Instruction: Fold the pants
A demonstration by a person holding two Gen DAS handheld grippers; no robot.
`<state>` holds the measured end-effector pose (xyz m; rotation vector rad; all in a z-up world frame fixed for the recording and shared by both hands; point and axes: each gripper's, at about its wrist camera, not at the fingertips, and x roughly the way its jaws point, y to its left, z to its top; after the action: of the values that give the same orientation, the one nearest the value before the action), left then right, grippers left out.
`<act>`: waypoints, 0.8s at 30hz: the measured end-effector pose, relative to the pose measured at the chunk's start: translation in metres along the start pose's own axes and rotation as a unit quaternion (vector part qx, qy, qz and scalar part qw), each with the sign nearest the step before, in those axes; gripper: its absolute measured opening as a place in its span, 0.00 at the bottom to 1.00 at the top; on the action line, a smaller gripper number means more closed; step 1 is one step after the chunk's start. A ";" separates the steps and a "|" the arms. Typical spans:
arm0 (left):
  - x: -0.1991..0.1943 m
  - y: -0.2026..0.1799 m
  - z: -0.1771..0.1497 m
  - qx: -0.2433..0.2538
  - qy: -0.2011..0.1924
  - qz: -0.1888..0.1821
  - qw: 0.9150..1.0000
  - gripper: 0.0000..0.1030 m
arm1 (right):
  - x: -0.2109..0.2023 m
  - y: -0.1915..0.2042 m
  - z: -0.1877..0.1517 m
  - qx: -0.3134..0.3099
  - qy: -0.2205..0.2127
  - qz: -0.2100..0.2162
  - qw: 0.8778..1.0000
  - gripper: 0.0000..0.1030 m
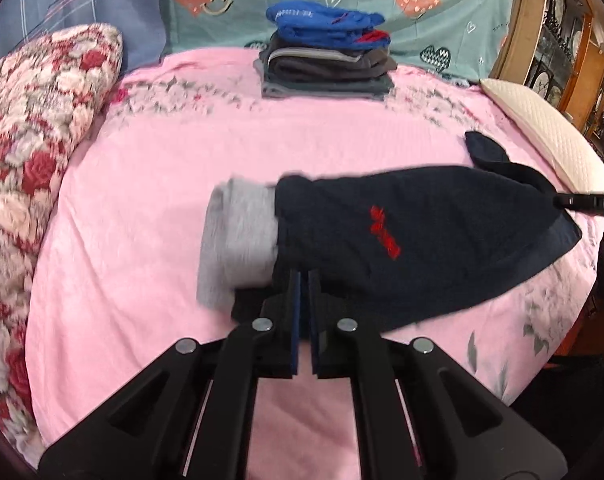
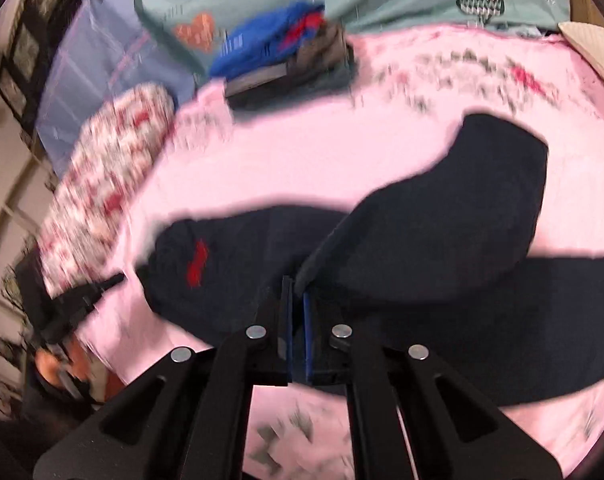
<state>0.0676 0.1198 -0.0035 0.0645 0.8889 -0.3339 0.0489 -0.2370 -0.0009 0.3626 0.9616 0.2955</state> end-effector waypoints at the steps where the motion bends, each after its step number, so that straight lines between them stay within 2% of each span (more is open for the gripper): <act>1: 0.004 0.001 -0.009 -0.002 0.010 -0.001 1.000 0.03 | 0.009 -0.003 -0.009 0.001 0.011 -0.004 1.000 0.04; 4: 0.007 -0.005 -0.019 0.005 0.015 -0.005 1.000 0.03 | 0.025 -0.017 -0.028 0.015 0.021 -0.025 0.999 0.04; 7: 0.002 -0.022 -0.020 0.027 0.001 -0.018 0.999 0.04 | 0.027 -0.021 -0.032 0.022 0.009 -0.027 0.999 0.04; 9: 0.001 -0.028 -0.018 0.026 -0.009 -0.023 0.999 0.10 | 0.024 -0.018 -0.033 0.016 0.002 -0.029 0.999 0.04; 10: 0.002 -0.028 -0.016 0.016 -0.013 -0.029 0.999 0.25 | 0.023 -0.017 -0.033 0.014 0.000 -0.029 0.999 0.04; 11: 0.004 -0.026 -0.015 0.002 -0.016 -0.034 0.999 0.47 | 0.023 -0.016 -0.033 0.012 -0.001 -0.030 0.999 0.04; 13: 0.008 -0.020 -0.012 -0.035 -0.022 -0.051 0.998 0.56 | 0.022 -0.014 -0.034 0.007 -0.003 -0.030 1.000 0.04; 15: 0.014 -0.017 -0.009 -0.064 -0.020 -0.072 0.995 0.56 | 0.022 -0.014 -0.036 0.003 -0.005 -0.032 0.999 0.04; 17: 0.022 -0.017 -0.007 -0.082 -0.017 -0.074 0.994 0.56 | 0.023 -0.014 -0.036 0.002 -0.005 -0.031 1.000 0.04; 20: 0.025 -0.009 -0.006 -0.115 -0.009 -0.053 0.992 0.52 | 0.021 -0.013 -0.036 -0.003 -0.007 -0.030 1.000 0.04; 24: 0.017 0.001 -0.007 -0.122 -0.016 -0.021 0.992 0.55 | 0.021 -0.014 -0.036 -0.006 -0.007 -0.027 1.000 0.04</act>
<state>0.0730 0.1175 -0.0211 -0.1849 0.8935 -0.2623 0.0311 -0.2348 -0.0413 0.3272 0.9548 0.2486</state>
